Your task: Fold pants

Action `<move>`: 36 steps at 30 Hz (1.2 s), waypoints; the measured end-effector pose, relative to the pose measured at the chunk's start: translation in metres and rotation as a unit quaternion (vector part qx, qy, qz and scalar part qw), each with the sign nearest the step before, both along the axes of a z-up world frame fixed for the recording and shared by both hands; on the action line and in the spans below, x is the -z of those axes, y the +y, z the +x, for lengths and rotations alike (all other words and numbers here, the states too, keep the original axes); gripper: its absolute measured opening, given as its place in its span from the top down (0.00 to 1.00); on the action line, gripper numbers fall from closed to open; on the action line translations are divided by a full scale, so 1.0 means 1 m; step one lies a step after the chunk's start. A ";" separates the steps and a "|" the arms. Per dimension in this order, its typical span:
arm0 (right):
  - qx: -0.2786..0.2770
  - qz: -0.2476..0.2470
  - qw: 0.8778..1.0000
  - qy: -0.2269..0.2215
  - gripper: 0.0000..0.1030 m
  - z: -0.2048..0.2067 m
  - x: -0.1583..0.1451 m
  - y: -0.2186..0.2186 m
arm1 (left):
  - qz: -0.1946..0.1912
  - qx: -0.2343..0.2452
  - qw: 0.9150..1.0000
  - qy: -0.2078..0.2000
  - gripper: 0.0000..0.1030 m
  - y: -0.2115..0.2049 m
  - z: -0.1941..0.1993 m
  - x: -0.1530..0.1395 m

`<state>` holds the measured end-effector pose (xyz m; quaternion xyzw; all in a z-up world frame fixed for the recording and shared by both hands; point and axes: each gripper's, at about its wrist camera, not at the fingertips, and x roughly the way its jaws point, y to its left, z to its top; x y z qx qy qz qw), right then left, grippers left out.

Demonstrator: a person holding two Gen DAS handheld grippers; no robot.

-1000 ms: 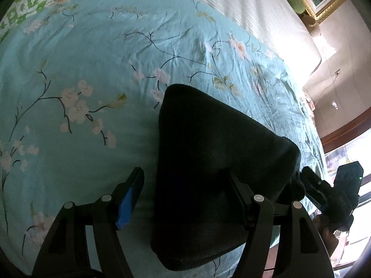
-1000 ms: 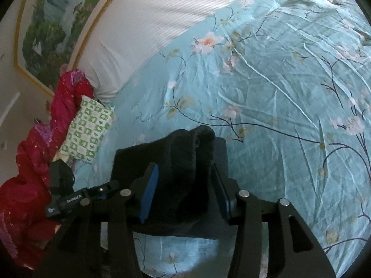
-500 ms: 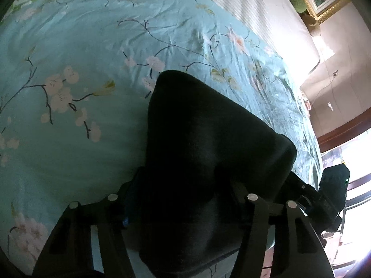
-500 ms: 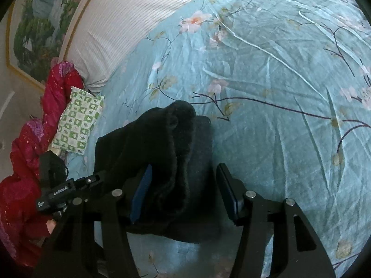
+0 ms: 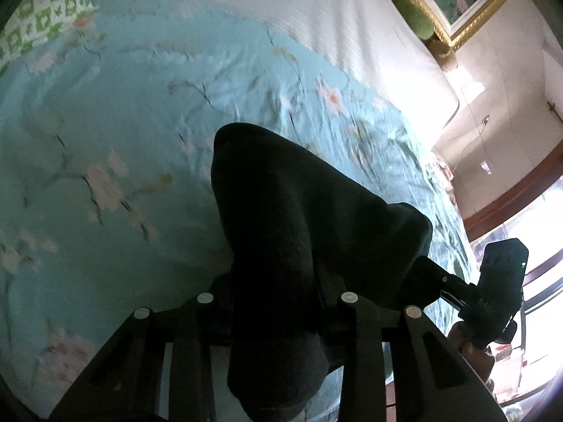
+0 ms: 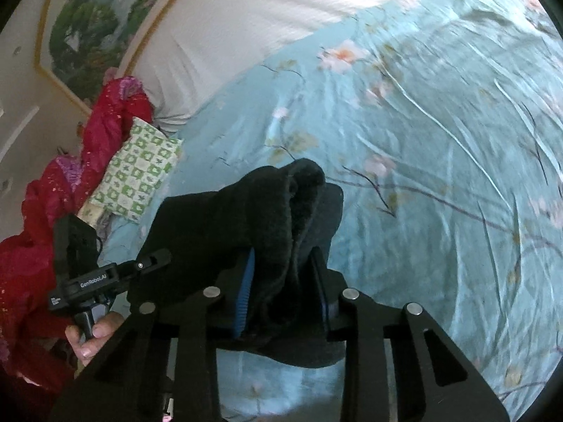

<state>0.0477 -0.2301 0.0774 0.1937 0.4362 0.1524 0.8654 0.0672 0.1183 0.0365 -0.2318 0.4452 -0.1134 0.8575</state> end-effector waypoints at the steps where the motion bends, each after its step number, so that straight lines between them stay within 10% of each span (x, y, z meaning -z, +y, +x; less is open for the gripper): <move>1: -0.006 -0.001 1.000 -0.004 0.70 0.005 -0.003 0.005 | 0.000 -0.004 1.000 -0.003 0.69 0.005 0.001 -0.004; 28: -0.099 -0.024 0.995 -0.001 0.70 0.134 0.021 0.101 | 0.048 -0.107 0.993 0.013 0.68 0.116 0.048 0.007; 36: -0.101 -0.027 0.995 0.006 0.70 0.140 0.030 0.099 | 0.066 -0.112 0.991 0.020 0.54 0.113 0.045 0.019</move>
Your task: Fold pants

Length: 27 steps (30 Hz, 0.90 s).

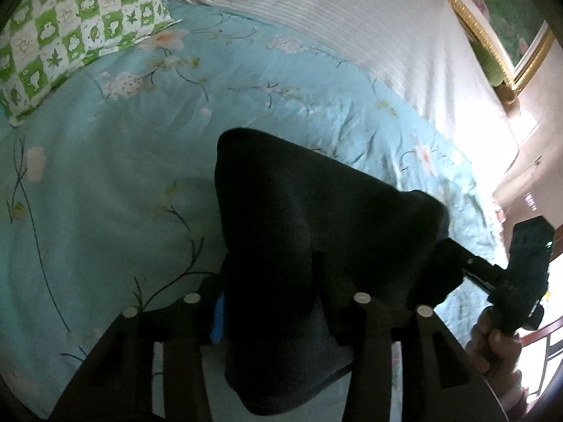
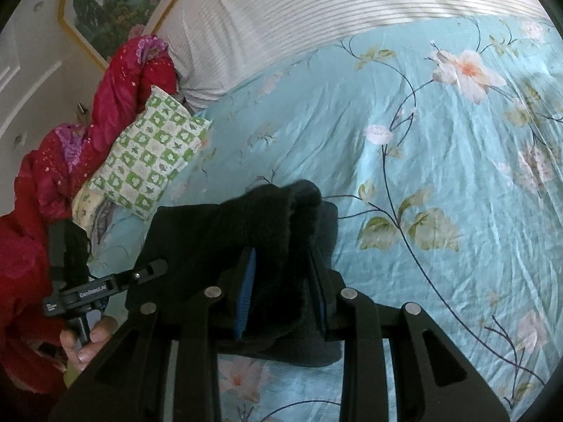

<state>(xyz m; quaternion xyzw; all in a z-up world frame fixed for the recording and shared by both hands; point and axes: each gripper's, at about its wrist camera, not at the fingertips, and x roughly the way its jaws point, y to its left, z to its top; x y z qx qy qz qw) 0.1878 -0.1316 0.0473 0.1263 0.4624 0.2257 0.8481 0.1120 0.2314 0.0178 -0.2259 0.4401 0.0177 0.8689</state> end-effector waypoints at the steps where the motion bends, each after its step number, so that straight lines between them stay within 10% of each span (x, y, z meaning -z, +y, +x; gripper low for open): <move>1: 0.000 -0.005 1.000 -0.001 0.70 0.000 0.001 0.001 | 0.003 -0.001 1.000 0.001 0.52 0.000 -0.001 0.002; 14: 0.012 -0.004 1.000 0.002 0.69 -0.008 0.004 -0.006 | 0.016 -0.018 1.000 0.006 0.30 0.000 -0.016 0.001; 27: 0.017 -0.030 0.999 -0.009 0.32 -0.040 -0.001 0.000 | 0.086 -0.027 0.996 0.001 0.20 -0.026 -0.043 -0.013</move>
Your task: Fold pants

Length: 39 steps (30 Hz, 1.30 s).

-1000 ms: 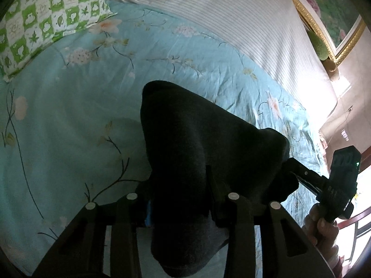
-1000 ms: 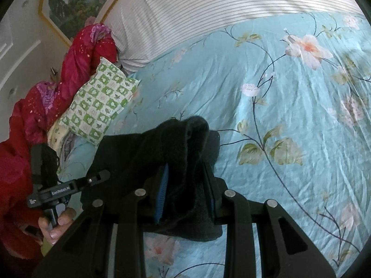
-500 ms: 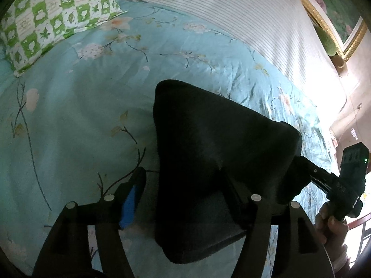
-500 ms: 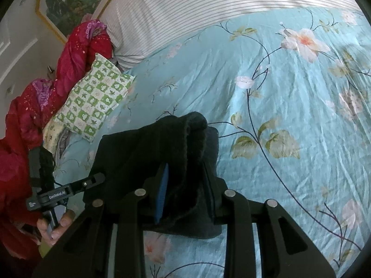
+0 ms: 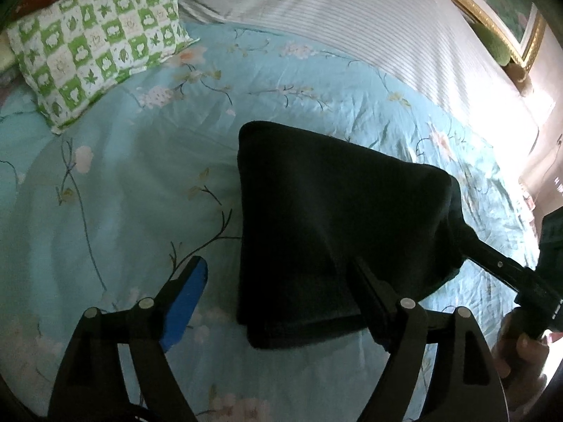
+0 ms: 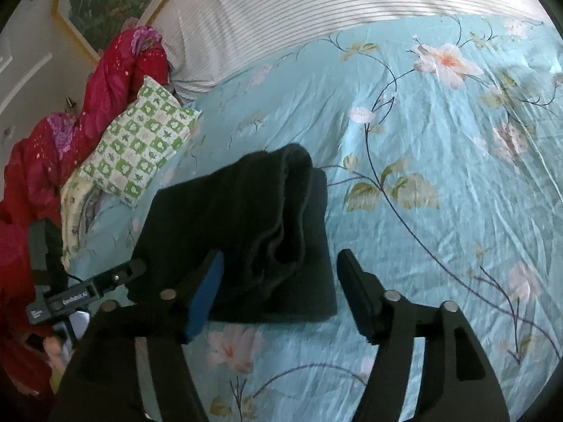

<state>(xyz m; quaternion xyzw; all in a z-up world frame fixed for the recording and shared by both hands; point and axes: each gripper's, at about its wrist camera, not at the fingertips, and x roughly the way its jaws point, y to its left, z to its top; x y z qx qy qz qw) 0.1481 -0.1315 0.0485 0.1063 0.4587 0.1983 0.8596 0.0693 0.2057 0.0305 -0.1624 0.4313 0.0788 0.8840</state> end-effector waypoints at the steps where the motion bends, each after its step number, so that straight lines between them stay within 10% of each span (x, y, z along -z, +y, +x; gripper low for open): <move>1: -0.002 -0.002 1.000 -0.002 0.31 -0.003 -0.001 0.001 | 0.002 0.001 1.000 -0.002 0.20 -0.002 -0.002 -0.001; 39: -0.078 -0.110 0.988 -0.082 0.10 -0.065 -0.015 0.051 | 0.105 0.006 0.994 -0.017 0.15 -0.053 -0.053 -0.011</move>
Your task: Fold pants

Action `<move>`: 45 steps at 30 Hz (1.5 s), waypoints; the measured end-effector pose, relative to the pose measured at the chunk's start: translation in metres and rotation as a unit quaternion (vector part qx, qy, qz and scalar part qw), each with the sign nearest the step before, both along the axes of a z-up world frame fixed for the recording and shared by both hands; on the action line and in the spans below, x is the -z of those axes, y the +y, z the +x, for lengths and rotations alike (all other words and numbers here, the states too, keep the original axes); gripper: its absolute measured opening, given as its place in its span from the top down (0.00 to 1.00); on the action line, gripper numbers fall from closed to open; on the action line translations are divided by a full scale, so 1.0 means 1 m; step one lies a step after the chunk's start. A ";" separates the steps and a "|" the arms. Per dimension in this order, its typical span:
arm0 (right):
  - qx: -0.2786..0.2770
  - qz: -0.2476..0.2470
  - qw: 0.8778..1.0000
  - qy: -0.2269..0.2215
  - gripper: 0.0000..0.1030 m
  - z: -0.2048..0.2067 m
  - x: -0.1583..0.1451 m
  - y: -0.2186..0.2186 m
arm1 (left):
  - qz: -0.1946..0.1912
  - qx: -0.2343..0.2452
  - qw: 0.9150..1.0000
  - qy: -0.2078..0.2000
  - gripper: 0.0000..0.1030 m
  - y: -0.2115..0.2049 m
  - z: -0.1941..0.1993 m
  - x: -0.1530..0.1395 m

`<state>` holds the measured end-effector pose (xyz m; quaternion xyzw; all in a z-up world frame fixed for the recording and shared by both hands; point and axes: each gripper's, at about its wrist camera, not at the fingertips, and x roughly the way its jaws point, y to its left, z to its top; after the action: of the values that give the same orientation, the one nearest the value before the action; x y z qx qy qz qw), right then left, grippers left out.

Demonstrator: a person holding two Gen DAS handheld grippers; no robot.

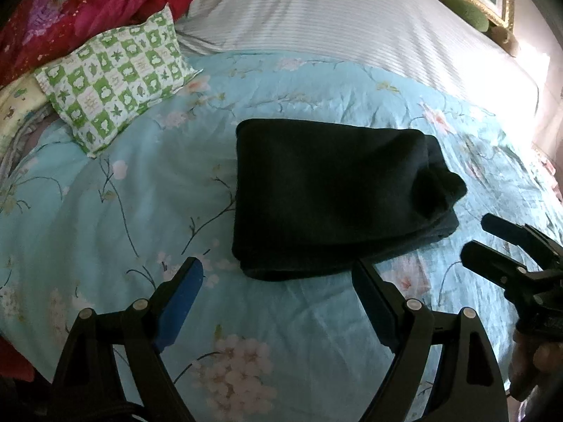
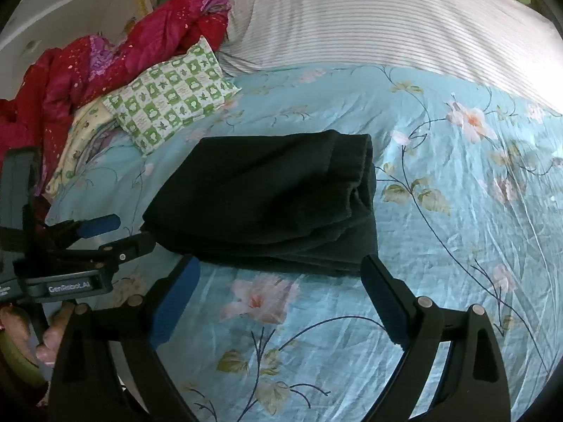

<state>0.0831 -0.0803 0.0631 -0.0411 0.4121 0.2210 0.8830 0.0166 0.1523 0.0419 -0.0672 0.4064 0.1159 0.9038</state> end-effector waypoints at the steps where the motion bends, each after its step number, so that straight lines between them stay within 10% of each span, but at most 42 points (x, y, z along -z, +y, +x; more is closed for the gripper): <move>1: 0.000 0.000 1.000 -0.001 0.10 0.000 0.000 0.001 | 0.002 0.001 1.000 -0.001 0.15 -0.001 0.000 0.000; 45: -0.008 0.005 0.999 -0.037 0.09 -0.002 0.034 0.017 | 0.026 -0.008 0.999 -0.024 0.10 0.003 -0.001 0.017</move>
<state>0.0809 -0.0637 0.0292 -0.0478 0.3776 0.2283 0.8961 0.0155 0.1554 0.0245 -0.0499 0.3809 0.1321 0.9138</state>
